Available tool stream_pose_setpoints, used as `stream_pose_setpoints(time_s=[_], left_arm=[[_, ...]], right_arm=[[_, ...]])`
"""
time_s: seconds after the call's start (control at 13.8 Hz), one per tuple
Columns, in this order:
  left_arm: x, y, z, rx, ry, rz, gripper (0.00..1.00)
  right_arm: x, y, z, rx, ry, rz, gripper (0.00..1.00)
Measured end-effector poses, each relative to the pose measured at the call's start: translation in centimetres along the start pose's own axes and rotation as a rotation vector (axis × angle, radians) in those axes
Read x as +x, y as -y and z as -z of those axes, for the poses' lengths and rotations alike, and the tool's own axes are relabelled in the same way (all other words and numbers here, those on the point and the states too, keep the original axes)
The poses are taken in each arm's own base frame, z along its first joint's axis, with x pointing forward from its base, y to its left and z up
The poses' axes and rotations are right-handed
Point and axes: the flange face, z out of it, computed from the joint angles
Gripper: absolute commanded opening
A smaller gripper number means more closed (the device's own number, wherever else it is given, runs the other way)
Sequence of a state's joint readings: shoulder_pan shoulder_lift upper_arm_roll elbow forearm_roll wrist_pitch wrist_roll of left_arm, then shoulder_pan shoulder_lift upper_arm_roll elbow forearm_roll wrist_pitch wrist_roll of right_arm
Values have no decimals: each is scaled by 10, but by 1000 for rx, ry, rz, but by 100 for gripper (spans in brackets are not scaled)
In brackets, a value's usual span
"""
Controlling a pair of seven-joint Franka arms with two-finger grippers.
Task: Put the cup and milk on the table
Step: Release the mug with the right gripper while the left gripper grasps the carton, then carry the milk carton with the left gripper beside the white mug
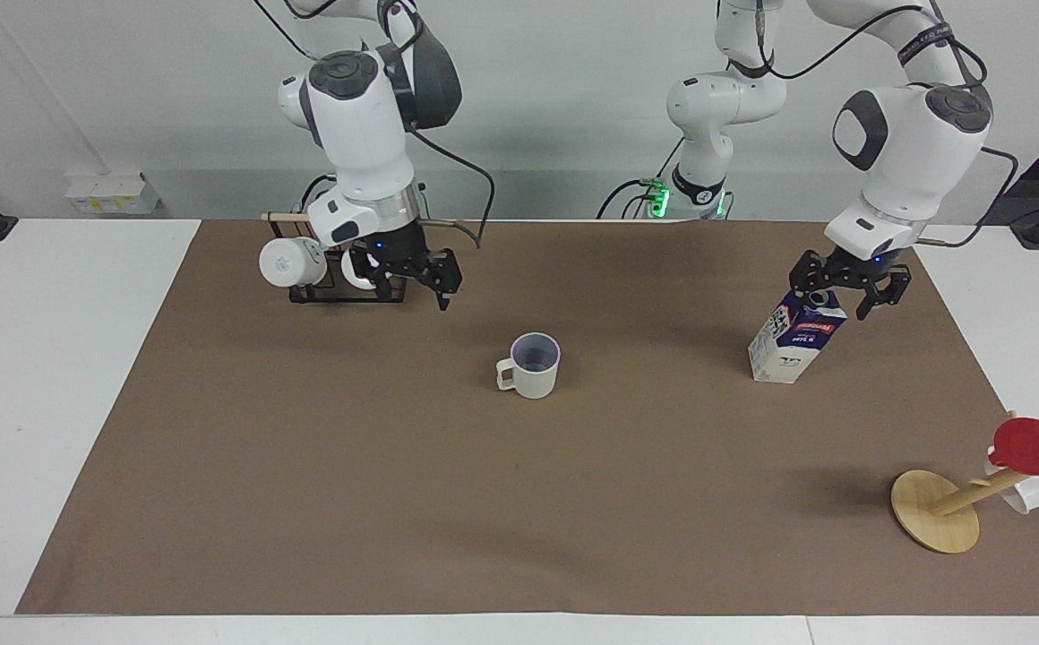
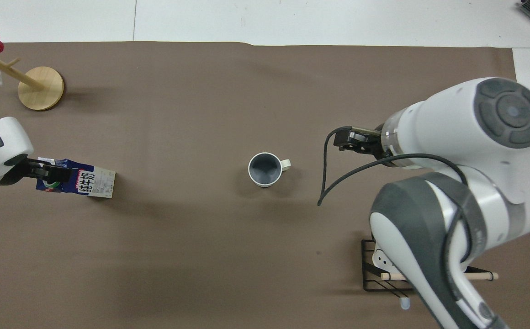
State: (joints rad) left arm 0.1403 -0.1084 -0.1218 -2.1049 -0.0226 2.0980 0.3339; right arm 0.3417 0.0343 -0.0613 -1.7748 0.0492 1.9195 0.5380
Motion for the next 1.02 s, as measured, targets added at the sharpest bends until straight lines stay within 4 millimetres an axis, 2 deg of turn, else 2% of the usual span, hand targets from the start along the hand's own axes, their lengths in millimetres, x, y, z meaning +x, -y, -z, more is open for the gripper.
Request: stream_pose_setpoints(time_s=[0.07, 0.15, 0.22, 0.36, 0.58, 0.87, 1.02], left_arm=[[-1, 0, -3, 1, -2, 0, 100], [-2, 0, -7, 2, -5, 0, 94], [-3, -1, -11, 1, -3, 1, 82], [-5, -1, -15, -1, 3, 2, 65], [-5, -1, -14, 0, 2, 11, 45], [-6, 2, -14, 0, 3, 24, 43], [-6, 5, -13, 2, -2, 53, 43]], right_arm=[[5, -15, 7, -2, 0, 12, 100], [9, -30, 14, -7, 6, 24, 100], [12, -46, 20, -13, 14, 35, 100], [19, -78, 31, -20, 24, 58, 100], [27, -117, 41, -28, 39, 77, 100], [34, -161, 49, -37, 61, 74, 100], [38, -175, 64, -36, 56, 71, 100]])
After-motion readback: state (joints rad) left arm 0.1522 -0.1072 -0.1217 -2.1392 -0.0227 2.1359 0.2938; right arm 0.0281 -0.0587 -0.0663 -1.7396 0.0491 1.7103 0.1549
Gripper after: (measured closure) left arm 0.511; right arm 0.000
